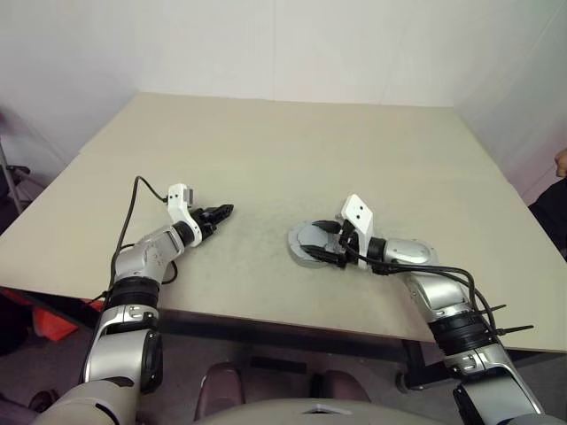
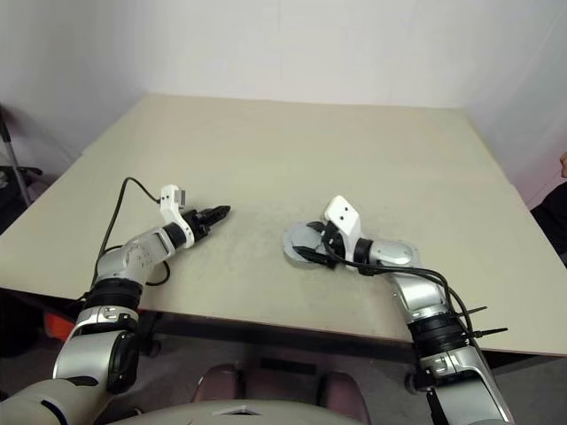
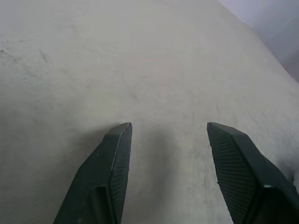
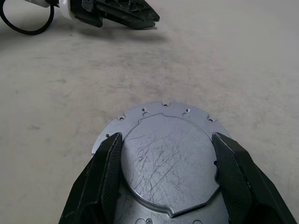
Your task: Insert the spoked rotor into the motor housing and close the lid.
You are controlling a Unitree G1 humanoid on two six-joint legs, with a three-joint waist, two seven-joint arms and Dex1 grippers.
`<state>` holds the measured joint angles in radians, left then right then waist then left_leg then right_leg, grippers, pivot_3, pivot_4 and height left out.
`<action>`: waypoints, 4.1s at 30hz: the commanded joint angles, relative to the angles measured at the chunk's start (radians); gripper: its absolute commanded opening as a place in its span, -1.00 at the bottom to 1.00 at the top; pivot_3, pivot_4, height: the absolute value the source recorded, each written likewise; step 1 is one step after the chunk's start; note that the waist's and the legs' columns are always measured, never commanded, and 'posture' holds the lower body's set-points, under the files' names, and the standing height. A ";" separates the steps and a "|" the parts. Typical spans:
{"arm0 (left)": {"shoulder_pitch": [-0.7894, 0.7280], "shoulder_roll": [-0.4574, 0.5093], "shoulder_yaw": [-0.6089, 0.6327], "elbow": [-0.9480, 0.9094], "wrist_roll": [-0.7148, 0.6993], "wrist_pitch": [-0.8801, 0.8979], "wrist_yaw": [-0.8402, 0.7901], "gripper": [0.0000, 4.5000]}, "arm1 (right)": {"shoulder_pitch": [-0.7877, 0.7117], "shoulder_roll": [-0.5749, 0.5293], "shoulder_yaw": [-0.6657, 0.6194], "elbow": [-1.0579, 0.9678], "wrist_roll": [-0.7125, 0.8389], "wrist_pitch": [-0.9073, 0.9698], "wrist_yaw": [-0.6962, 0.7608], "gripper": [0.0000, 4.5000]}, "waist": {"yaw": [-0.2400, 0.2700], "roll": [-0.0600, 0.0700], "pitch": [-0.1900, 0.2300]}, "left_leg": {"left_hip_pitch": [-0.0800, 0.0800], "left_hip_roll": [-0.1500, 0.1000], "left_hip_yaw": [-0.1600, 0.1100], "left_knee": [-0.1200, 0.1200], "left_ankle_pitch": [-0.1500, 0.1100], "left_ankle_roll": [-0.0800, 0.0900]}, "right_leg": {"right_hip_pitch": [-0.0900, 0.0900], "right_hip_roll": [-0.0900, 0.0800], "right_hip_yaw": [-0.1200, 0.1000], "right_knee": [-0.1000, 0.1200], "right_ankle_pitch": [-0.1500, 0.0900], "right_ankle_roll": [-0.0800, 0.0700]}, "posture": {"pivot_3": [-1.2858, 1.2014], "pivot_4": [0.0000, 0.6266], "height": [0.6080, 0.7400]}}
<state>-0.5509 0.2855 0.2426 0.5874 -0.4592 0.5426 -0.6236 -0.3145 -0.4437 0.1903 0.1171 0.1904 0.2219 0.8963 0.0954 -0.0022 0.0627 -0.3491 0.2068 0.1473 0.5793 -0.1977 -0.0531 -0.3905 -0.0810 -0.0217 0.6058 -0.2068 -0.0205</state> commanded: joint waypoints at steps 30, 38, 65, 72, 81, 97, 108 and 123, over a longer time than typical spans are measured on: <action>-0.007 0.004 0.005 -0.048 -0.007 0.004 -0.005 0.21 | 0.092 -0.118 0.017 0.029 -0.056 0.070 0.012 0.31 | 0.011 -0.003 -0.003 | 0.001 -0.003 0.000 -0.002 -0.003 0.005 | 0.004 -0.008 -0.001 -0.004 -0.003 0.005 | 0.03 -1.00 1.00; -0.004 0.006 0.006 -0.047 -0.006 0.002 -0.005 0.21 | 0.115 -0.165 -0.028 -0.051 0.001 0.080 0.048 0.31 | 0.038 -0.003 -0.004 | 0.001 -0.005 0.000 -0.002 -0.005 0.008 | 0.007 -0.011 -0.001 -0.009 -0.003 0.005 | 0.03 -1.00 1.00; 0.007 -0.003 0.002 -0.088 -0.016 0.033 -0.009 0.21 | 0.122 -0.185 0.052 0.021 -0.023 0.102 0.046 0.31 | 0.036 -0.006 -0.010 | 0.014 -0.005 0.001 -0.006 -0.007 0.011 | 0.024 -0.011 -0.003 -0.019 -0.008 0.014 | 0.03 -1.00 1.00; 0.006 -0.005 0.003 -0.089 -0.014 0.038 -0.008 0.21 | 0.124 -0.198 0.035 -0.063 0.018 0.163 0.067 0.31 | 0.040 -0.006 -0.010 | 0.011 -0.007 0.000 -0.009 -0.008 0.012 | 0.023 -0.013 -0.003 -0.020 -0.007 0.011 | 0.03 -1.00 1.00; 0.000 -0.003 0.005 -0.078 -0.011 0.035 -0.005 0.21 | 0.094 -0.225 0.093 -0.004 -0.092 0.161 0.004 0.31 | 0.037 -0.006 -0.011 | 0.012 -0.007 0.000 -0.009 -0.009 0.012 | 0.025 -0.012 -0.003 -0.022 -0.008 0.012 | 0.03 -1.00 1.00; -0.005 -0.003 0.005 -0.069 -0.009 0.027 -0.005 0.21 | 0.080 -0.150 -0.104 -0.169 0.232 0.308 0.046 0.31 | 0.036 -0.005 -0.012 | 0.002 -0.006 0.001 -0.009 -0.008 0.011 | 0.019 -0.012 -0.003 -0.023 -0.008 0.013 | 0.03 -1.00 1.00; -0.009 -0.001 0.007 -0.062 -0.007 0.022 -0.004 0.21 | 0.094 -0.177 -0.053 -0.188 0.140 0.262 0.051 0.31 | 0.029 -0.003 -0.011 | -0.007 -0.002 0.002 -0.008 -0.006 0.008 | 0.006 -0.010 -0.005 -0.018 -0.009 0.012 | 0.03 -1.00 1.00; -0.011 0.002 0.005 -0.055 -0.002 0.017 -0.006 0.21 | 0.115 -0.135 -0.089 -0.197 0.181 0.174 0.113 0.31 | 0.028 -0.002 -0.011 | -0.007 -0.002 0.002 -0.008 -0.005 0.007 | 0.005 -0.010 -0.005 -0.017 -0.009 0.012 | 0.03 -1.00 1.00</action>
<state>-0.5420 0.2782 0.2435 0.5415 -0.4602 0.5749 -0.6253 -0.2016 -0.5846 0.1000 -0.0648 0.3566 0.4185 0.9848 0.1230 -0.0046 0.0517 -0.3565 0.2047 0.1498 0.5718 -0.2026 -0.0465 -0.3852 -0.0910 -0.0268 0.5886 -0.2161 -0.0088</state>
